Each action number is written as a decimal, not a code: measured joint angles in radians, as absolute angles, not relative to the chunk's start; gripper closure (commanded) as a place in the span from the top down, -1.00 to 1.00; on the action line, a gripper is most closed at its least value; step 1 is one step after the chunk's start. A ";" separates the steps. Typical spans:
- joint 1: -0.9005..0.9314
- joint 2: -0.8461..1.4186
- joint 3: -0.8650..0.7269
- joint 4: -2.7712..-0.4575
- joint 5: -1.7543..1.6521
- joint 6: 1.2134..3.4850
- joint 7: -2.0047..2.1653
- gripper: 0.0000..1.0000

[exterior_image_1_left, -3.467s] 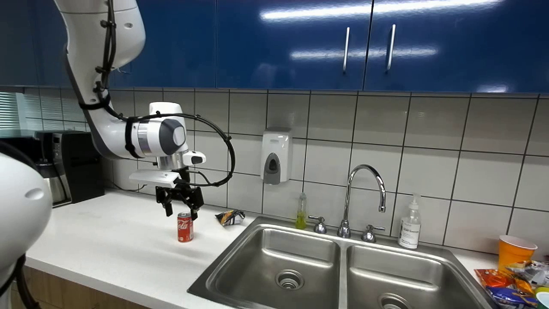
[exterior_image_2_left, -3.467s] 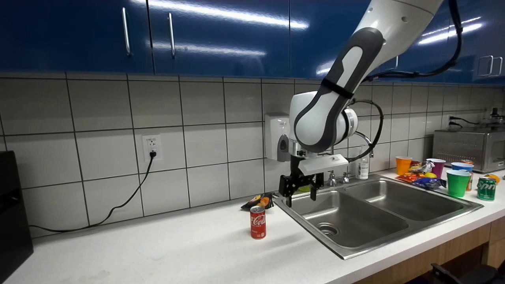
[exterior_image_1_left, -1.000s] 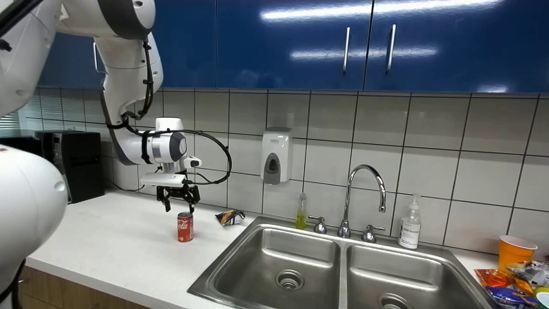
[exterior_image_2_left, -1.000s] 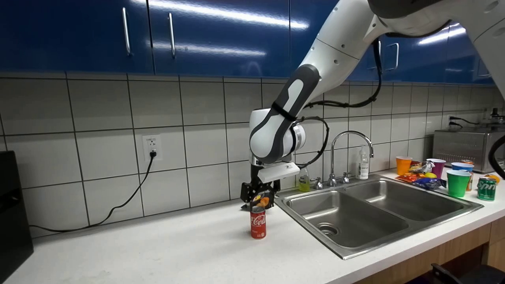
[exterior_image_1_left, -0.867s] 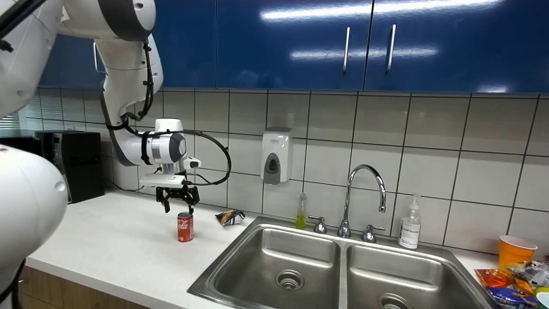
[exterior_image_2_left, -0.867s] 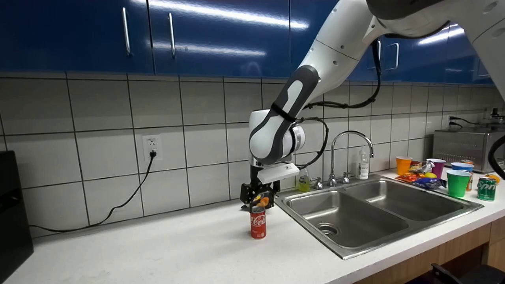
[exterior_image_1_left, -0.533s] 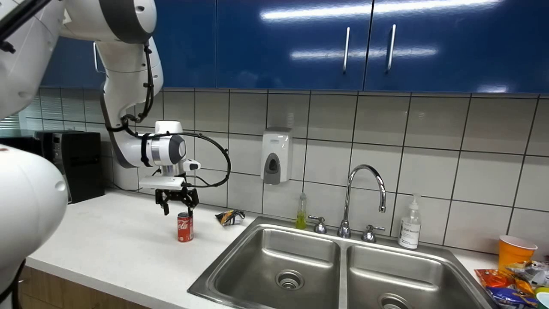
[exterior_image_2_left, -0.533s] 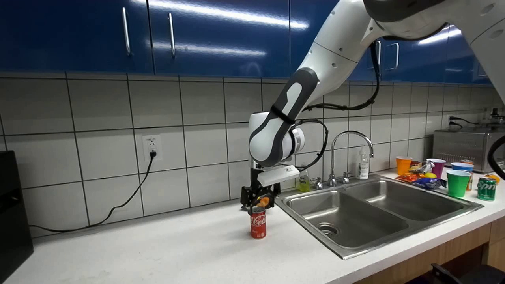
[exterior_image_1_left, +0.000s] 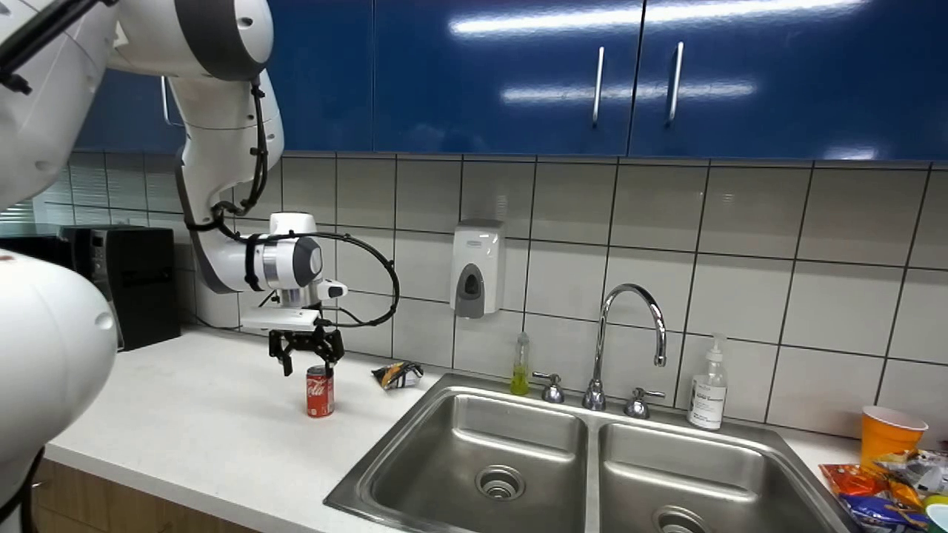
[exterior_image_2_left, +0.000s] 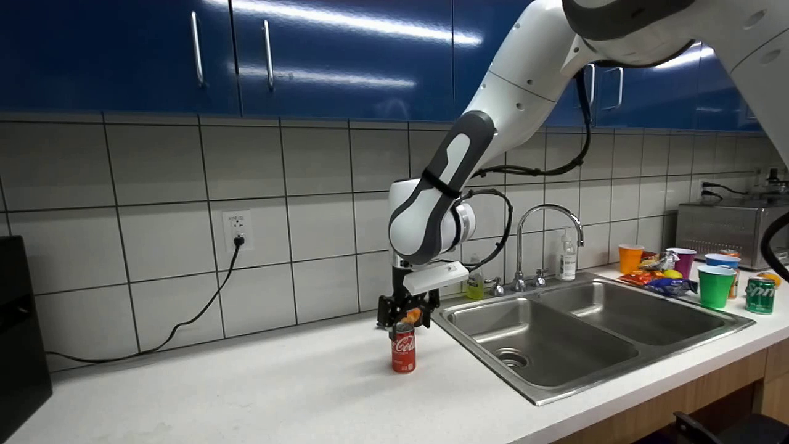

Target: Put the red can inside the left sink

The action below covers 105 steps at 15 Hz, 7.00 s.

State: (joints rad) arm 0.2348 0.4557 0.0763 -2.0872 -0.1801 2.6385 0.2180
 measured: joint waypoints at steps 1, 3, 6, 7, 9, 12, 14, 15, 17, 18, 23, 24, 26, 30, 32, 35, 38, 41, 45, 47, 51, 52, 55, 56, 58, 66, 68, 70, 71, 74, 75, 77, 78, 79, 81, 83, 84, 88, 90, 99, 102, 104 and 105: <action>0.235 0.458 0.076 -2.085 -0.180 2.637 0.218 1.00; 0.235 0.462 0.074 -2.082 -0.180 2.633 0.218 1.00; 0.235 0.470 0.070 -2.077 -0.180 2.628 0.218 1.00; 0.235 0.474 0.069 -2.075 -0.180 2.628 0.218 1.00; 0.235 0.480 0.067 -2.071 -0.180 2.626 0.218 1.00; 0.235 0.490 0.064 -2.062 -0.180 2.620 0.218 1.00; 0.235 0.499 0.063 -2.051 -0.180 2.617 0.218 1.00; 0.235 0.504 0.062 -2.045 -0.180 2.616 0.218 1.00; 0.235 0.514 0.059 -2.032 -0.180 2.614 0.218 1.00; 0.235 0.519 0.058 -2.026 -0.180 2.613 0.218 1.00; 0.237 0.546 0.057 -1.995 -0.180 2.609 0.218 1.00; 0.238 0.552 0.057 -1.988 -0.180 2.608 0.218 1.00; 0.239 0.562 0.057 -1.975 -0.180 2.607 0.218 1.00; 0.241 0.579 0.057 -1.952 -0.180 2.602 0.218 1.00; 0.242 0.586 0.056 -1.943 -0.180 2.597 0.218 1.00; 0.244 0.593 0.056 -1.931 -0.180 2.589 0.218 1.00; 0.245 0.602 0.056 -1.918 -0.180 2.582 0.218 1.00; 0.246 0.612 0.056 -1.907 -0.180 2.580 0.218 0.31; 0.248 0.619 0.056 -1.898 -0.180 2.580 0.218 -0.23; 0.249 0.621 0.056 -1.895 -0.180 2.579 0.218 -0.23; 0.249 0.621 0.056 -1.894 -0.180 2.578 0.218 -0.23; 0.249 0.621 0.056 -1.894 -0.180 2.578 0.218 -0.23; 0.249 0.621 0.056 -1.894 -0.180 2.578 0.218 -0.23; 0.250 0.621 0.055 -1.894 -0.180 2.578 0.218 -0.23; 0.251 0.621 0.054 -1.894 -0.180 2.578 0.218 -0.23; 0.255 0.600 0.054 -1.920 -0.180 2.578 0.218 -0.23; 0.259 0.587 0.054 -1.931 -0.180 2.578 0.218 -0.23; 0.262 0.573 0.054 -1.941 -0.180 2.578 0.218 -0.23; 0.263 0.565 0.054 -1.946 -0.180 2.578 0.218 -0.23; 0.264 0.534 0.054 -1.970 -0.180 2.578 0.220 -0.23; 0.264 0.521 0.054 -1.981 -0.180 2.578 0.220 -0.23; 0.264 0.493 0.054 -2.005 -0.180 2.578 0.222 -0.23; 0.264 0.478 0.054 -2.019 -0.179 2.578 0.223 -0.23; 0.264 0.463 0.054 -2.033 -0.179 2.577 0.224 -0.23; 0.264 0.430 0.054 -2.065 -0.177 2.574 0.225 -0.23; 0.264 0.398 0.055 -2.099 -0.170 2.570 0.226 -0.23; 0.264 0.381 0.056 -2.117 -0.162 2.568 0.226 -0.23; 0.264 0.314 0.062 -2.184 -0.137 2.566 0.228 -0.23; 0.264 0.271 0.066 -2.217 -0.132 2.566 0.235 -0.23; 0.263 0.071 0.076 -2.367 -0.111 2.522 0.265 -0.23; 0.258 0.020 0.082 -2.409 -0.105 2.504 0.275 -0.23; 0.255 -0.009 0.084 -2.431 -0.104 2.494 0.280 -0.23; 0.252 -0.021 0.084 -2.441 -0.104 2.491 0.285 -0.23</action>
State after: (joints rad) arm 0.2522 -0.0206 0.0840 -2.4411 -0.1039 2.4907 0.2845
